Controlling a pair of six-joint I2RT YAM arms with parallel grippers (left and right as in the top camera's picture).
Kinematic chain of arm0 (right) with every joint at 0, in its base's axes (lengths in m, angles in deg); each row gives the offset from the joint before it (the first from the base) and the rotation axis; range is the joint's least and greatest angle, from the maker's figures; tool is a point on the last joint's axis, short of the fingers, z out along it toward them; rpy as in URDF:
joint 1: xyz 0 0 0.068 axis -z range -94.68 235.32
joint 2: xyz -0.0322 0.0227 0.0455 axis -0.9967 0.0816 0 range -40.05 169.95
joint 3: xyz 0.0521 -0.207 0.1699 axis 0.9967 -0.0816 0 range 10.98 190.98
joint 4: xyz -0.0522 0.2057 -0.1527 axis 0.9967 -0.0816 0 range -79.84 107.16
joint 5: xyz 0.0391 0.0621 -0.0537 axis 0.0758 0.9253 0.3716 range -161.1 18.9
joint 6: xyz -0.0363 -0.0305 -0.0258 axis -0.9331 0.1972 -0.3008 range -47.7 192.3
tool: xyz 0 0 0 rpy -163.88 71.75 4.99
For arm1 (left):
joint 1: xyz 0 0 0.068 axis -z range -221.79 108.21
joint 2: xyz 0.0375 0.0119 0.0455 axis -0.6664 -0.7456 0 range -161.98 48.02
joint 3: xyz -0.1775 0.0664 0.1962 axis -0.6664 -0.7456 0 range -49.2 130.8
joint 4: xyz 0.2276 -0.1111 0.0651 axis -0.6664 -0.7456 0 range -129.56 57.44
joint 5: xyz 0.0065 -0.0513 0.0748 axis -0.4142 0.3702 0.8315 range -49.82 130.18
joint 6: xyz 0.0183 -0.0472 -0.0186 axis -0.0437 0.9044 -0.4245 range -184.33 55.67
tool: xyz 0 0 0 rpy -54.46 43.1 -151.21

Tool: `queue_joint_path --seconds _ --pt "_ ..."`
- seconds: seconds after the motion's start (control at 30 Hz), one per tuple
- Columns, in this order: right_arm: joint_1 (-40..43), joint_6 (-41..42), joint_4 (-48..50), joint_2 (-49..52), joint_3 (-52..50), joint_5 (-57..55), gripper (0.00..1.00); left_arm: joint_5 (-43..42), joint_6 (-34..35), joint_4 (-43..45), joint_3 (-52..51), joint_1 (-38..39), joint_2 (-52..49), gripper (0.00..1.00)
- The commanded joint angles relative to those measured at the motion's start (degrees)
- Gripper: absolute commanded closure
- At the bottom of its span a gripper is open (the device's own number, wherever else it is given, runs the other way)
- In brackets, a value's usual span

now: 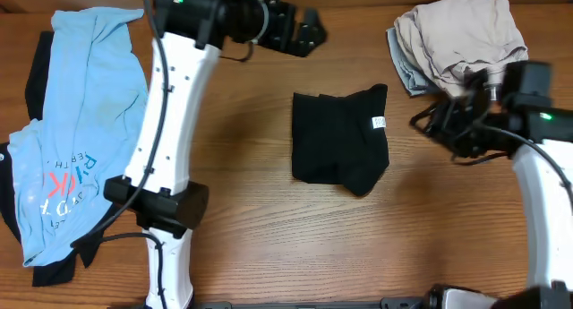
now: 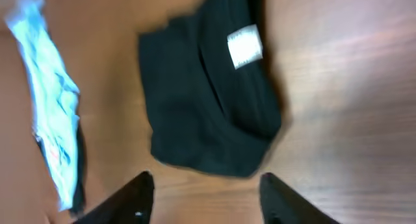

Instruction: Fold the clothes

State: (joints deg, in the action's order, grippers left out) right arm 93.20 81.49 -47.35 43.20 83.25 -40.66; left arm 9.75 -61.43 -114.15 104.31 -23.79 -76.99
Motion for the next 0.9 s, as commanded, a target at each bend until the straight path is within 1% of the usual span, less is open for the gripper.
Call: queue_joint_path --seconds 0.0,0.1,0.2,0.23,0.33,0.4,0.53,0.6,0.7,0.87 --pt "-4.5 -3.3 0.1 2.0 -3.8 -0.6 0.42 0.8 -5.6 -2.2 -0.5 0.3 0.2 0.00" --pt "-9.5 -3.4 2.9 2.8 -7.8 -0.8 0.42 5.0 -5.7 -4.0 -1.0 0.4 0.2 0.00" --pt "-14.7 -7.2 5.6 2.8 -10.3 -1.3 0.42 6.8 -5.7 -4.1 -1.7 0.5 0.2 0.00" --pt "-16.9 -7.3 6.9 2.8 -10.9 -2.8 0.42 7.1 -5.7 -4.1 -2.0 0.5 0.2 0.00" --pt "-22.4 -5.6 10.6 2.8 -11.2 -9.7 0.41 8.6 -5.7 -4.0 -2.4 0.4 0.1 0.00" --pt "-25.7 -3.1 15.3 2.8 -11.2 -14.1 0.40 10.2 -5.7 -4.0 -2.4 0.4 0.0 0.00" --pt "-29.3 -2.0 24.8 3.3 -11.2 -19.6 0.39 13.6 -5.7 -4.0 -2.4 0.4 0.0 0.00" --pt "-30.1 -1.6 27.8 4.6 -11.2 -21.4 0.39 14.6 -5.7 -4.1 -2.4 0.4 0.0 0.00" --pt "-30.5 -1.0 28.3 7.7 -11.2 -20.9 0.39 16.1 -5.7 -4.3 -2.4 0.4 0.0 0.00" --pt "-31.0 1.0 22.8 14.6 -11.2 -19.9 0.39 18.1 -5.7 -5.2 -2.4 0.4 -0.2 0.00"
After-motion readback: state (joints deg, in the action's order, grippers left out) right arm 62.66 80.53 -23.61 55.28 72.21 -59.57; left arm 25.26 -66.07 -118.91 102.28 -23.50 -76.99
